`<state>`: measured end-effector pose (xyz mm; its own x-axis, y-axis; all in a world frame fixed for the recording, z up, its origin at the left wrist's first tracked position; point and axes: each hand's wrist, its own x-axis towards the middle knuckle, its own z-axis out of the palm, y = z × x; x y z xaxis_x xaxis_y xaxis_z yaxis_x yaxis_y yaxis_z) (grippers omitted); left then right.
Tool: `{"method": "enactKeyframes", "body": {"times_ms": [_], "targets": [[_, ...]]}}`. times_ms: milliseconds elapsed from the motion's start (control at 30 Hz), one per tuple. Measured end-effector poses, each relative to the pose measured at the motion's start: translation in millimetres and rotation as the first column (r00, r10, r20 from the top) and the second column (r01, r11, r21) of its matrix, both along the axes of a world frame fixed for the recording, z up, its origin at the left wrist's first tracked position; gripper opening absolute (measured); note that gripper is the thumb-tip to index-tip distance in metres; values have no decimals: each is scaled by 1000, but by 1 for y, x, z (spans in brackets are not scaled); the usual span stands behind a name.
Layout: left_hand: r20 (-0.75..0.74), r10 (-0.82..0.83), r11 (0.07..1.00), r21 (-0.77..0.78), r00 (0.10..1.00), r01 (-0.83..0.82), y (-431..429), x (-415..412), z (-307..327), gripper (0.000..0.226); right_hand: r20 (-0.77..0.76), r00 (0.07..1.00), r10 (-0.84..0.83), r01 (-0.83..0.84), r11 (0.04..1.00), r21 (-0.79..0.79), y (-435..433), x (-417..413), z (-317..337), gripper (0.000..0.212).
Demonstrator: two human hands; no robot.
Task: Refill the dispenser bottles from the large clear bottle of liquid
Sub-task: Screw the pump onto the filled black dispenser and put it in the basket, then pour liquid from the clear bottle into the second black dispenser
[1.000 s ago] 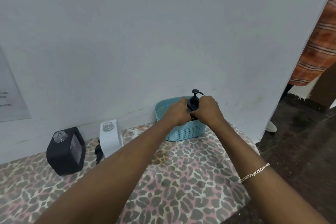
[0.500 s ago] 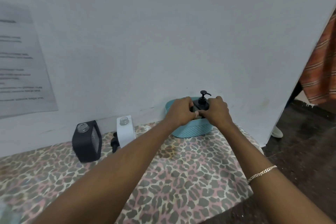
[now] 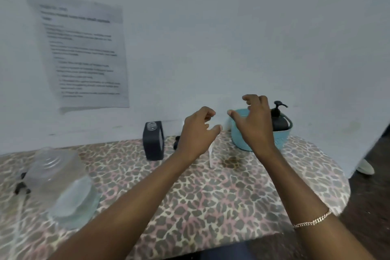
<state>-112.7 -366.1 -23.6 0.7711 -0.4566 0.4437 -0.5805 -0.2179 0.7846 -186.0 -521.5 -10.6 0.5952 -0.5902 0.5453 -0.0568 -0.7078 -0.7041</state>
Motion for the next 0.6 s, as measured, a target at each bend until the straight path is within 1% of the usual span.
{"method": "enactKeyframes", "body": {"times_ms": [167,233,333,500,600], "targets": [[-6,102,994,-36,995,-102,61,-6,-2,30,35,989,142,-142,990,17,65,12,2,51],[6,152,988,-40,988,-152,85,-9,-4,30,40,983,181,-183,982,38,88,17,1,50],[36,225,974,-38,974,-224,119,-16,-7,32,44,969,243,-245,969,27,121,26,-3,49],[51,294,955,-47,954,-292,170,-34,-12,26,-27,940,339,-338,941,27,170,46,-19,52],[63,343,939,-39,937,-341,195,-44,-19,25,-99,934,344,-344,939,17,193,60,-33,56]]}}
